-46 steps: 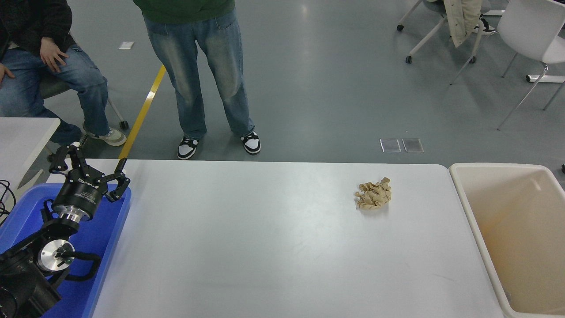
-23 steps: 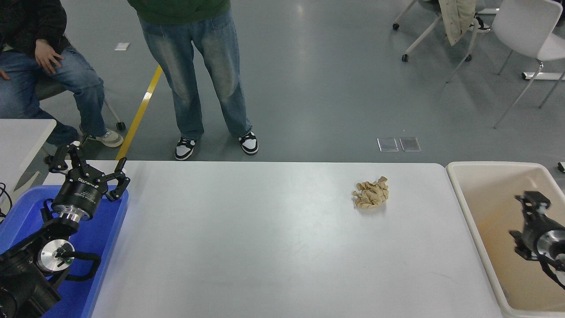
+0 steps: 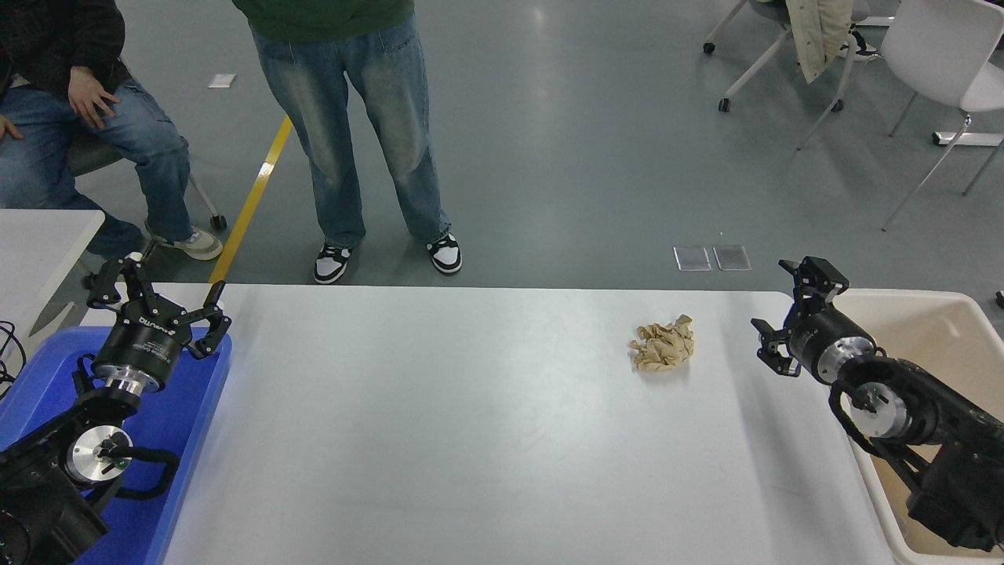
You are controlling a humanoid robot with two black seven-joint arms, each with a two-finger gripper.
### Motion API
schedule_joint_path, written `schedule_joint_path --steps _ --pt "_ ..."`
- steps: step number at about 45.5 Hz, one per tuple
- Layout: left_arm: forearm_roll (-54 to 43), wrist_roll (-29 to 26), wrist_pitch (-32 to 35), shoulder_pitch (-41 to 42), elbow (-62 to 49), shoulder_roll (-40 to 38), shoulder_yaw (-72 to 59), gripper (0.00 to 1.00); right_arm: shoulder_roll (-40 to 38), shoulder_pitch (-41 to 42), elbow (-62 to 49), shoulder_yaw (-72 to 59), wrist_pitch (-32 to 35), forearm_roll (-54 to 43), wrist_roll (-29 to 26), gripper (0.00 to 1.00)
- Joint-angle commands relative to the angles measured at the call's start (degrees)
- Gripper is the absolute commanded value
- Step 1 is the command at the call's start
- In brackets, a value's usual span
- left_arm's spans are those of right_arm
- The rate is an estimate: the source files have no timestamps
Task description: Clean the table surface
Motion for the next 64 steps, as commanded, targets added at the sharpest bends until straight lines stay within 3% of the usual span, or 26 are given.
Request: schedule_joint_path --steps 1,45,54,64 --pt "0.0 0.0 0.0 0.0 0.0 0.0 0.0 1.00 4.2 1.6 -5.8 3.2 1.1 1.8 6.1 1.00" --pt "0.0 0.0 0.0 0.0 0.1 0.0 0.0 1.00 3.9 3.5 -5.0 1.3 1.4 4.6 5.4 1.00" --pt "0.0 0.0 0.0 0.0 0.0 0.0 0.0 1.00 -2.0 3.7 9.3 -9.0 0.3 3.6 2.0 1.00" --pt "0.0 0.0 0.0 0.0 0.0 0.0 0.0 1.00 -6.9 11.4 17.0 -26.2 -0.9 -5.2 -1.7 1.00"
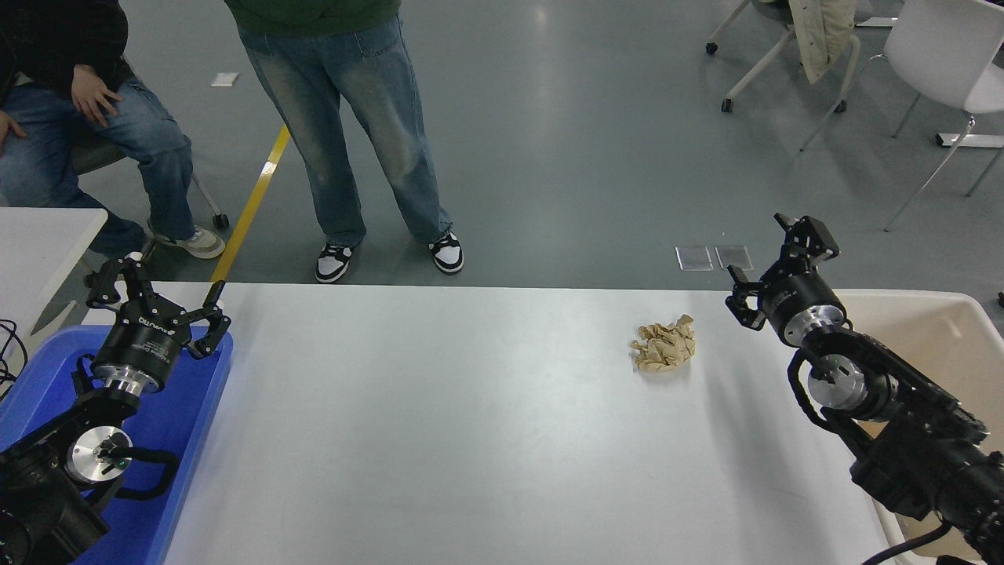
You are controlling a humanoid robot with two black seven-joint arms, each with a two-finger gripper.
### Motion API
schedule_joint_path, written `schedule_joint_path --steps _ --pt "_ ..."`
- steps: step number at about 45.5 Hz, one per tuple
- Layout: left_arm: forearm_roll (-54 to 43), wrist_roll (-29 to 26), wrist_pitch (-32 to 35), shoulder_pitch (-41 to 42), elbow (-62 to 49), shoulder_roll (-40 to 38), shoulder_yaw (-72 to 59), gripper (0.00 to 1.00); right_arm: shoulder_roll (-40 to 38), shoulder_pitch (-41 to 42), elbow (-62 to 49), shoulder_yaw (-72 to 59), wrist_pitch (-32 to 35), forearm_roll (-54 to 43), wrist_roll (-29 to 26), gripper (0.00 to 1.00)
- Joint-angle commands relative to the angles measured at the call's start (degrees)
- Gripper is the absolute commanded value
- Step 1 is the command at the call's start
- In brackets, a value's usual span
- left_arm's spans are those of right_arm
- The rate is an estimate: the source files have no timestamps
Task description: Clean the table surface
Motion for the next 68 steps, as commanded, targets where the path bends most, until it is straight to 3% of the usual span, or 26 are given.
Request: schedule_joint_path --steps 1,12,27,37,49,68 --pt "0.0 0.0 0.0 0.0 0.0 0.0 0.0 1.00 -5.2 6.3 9.4 -16.5 -1.9 -7.9 -3.4 1.00" --pt "0.0 0.0 0.0 0.0 0.0 0.0 0.0 1.00 -5.7 16.0 12.0 -30.9 -4.4 -12.8 -9.2 1.00" --pt "0.0 0.0 0.0 0.0 0.0 0.0 0.0 1.00 -3.2 18.8 13.6 -39.2 -6.4 -39.0 -19.7 1.00" --pt "0.0 0.0 0.0 0.0 0.0 0.0 0.0 1.00 1.8 19.5 6.2 -42.8 -6.5 -39.0 -22.3 1.00" --pt "0.0 0.0 0.0 0.0 0.0 0.0 0.0 1.00 13.0 19.6 -8.7 -49.3 -6.7 -39.0 -22.5 0.99" --pt "0.0 0.0 0.0 0.0 0.0 0.0 0.0 1.00 19.2 19.7 -20.6 -55.6 -9.9 -39.0 -24.1 0.99"
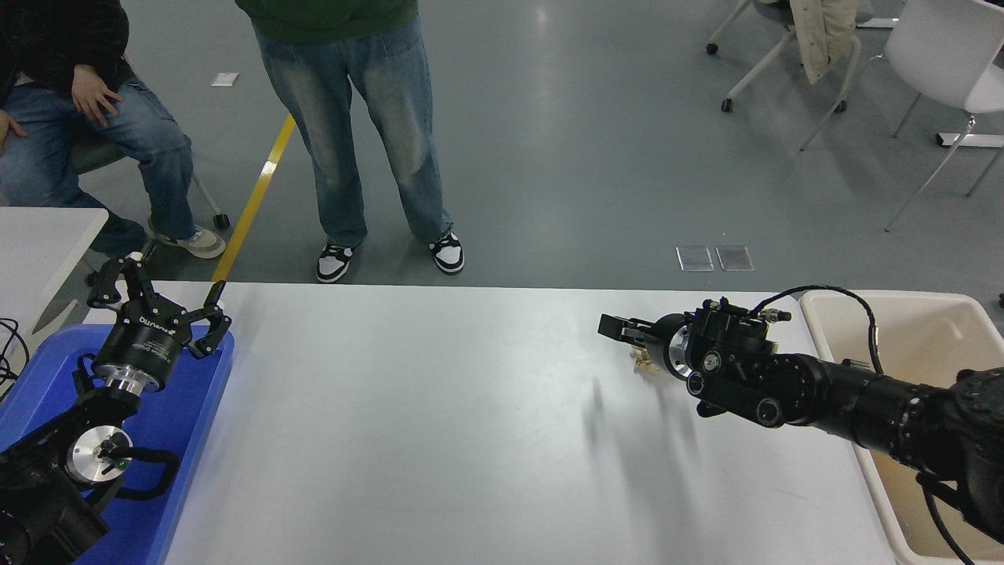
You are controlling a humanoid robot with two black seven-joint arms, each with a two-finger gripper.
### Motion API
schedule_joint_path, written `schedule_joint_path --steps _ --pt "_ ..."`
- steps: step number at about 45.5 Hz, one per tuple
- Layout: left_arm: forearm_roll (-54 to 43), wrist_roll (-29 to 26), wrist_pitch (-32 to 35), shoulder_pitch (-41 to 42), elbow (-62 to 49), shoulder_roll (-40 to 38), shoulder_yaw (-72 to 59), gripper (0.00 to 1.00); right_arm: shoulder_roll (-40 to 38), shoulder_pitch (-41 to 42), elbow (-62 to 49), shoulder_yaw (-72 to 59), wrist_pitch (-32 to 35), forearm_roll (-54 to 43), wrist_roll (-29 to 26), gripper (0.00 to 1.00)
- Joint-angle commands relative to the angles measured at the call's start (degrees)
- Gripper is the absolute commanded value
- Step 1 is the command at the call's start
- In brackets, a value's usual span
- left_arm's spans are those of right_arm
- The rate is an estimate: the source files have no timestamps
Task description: Clean the table surface
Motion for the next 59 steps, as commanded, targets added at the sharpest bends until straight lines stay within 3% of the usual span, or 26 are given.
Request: schedule_joint_path --steps 1,11,28,40,59 --pt "0.0 0.0 0.0 0.0 0.0 0.0 0.0 1.00 4.3 0.1 -8.6 -4.3 -1.3 -0.2 -0.6 0.99" --pt "0.0 0.0 0.0 0.0 0.1 0.0 0.0 1.00 5.4 -0.4 -14.7 -7.0 -1.3 -0.2 -0.6 0.99" --pt "0.0 0.0 0.0 0.0 0.0 0.0 0.0 1.00 5.4 -2.5 -15.3 -6.6 -1.1 0.2 -0.6 0.99" --pt "0.0 0.0 0.0 0.0 0.0 0.0 0.0 1.00 5.4 -3.1 -16.4 -7.1 -1.1 12.0 -0.6 0.99" --pt "0.0 0.0 0.0 0.0 0.1 0.0 0.0 1.00 5.4 -5.4 -21.1 -6.6 -1.1 13.2 -0.6 0.99"
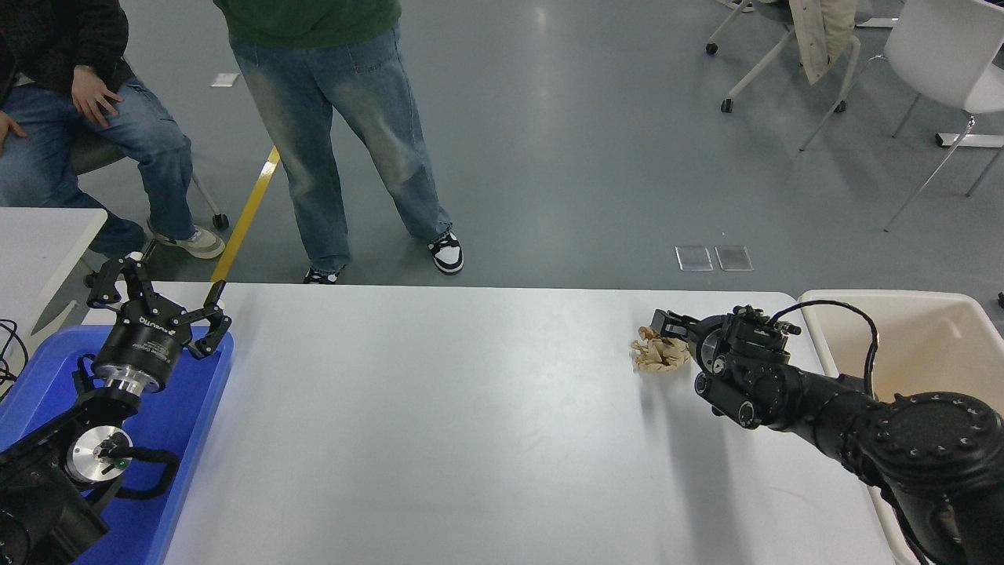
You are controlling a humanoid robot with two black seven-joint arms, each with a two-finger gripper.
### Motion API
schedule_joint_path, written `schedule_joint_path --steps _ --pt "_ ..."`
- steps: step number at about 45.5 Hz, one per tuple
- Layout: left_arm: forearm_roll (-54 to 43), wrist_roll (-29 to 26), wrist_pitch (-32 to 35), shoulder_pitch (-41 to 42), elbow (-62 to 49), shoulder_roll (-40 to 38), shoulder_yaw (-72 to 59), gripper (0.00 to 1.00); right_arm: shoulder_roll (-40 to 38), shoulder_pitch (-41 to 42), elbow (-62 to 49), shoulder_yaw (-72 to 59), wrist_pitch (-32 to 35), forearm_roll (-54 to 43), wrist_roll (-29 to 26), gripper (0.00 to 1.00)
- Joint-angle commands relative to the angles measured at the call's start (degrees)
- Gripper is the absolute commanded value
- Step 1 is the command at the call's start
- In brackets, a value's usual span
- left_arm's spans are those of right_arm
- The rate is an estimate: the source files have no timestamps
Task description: Clean the table surface
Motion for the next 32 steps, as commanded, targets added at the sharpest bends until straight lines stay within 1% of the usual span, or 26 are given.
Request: schedule_joint_path --steps 1,26,32 --pt "0.0 0.0 0.0 0.0 0.0 0.0 0.0 1.00 0.0 -1.2 -1.4 0.7 -0.1 1.5 0.0 0.99" --pt "0.0 0.0 0.0 0.0 0.0 0.0 0.0 1.00 0.0 -0.1 -0.4 6.2 -0.4 1.6 0.2 0.99" --pt "0.0 0.0 0.0 0.0 0.0 0.0 0.0 1.00 0.0 -0.2 1.0 7.2 -0.4 3.8 0.3 0.99"
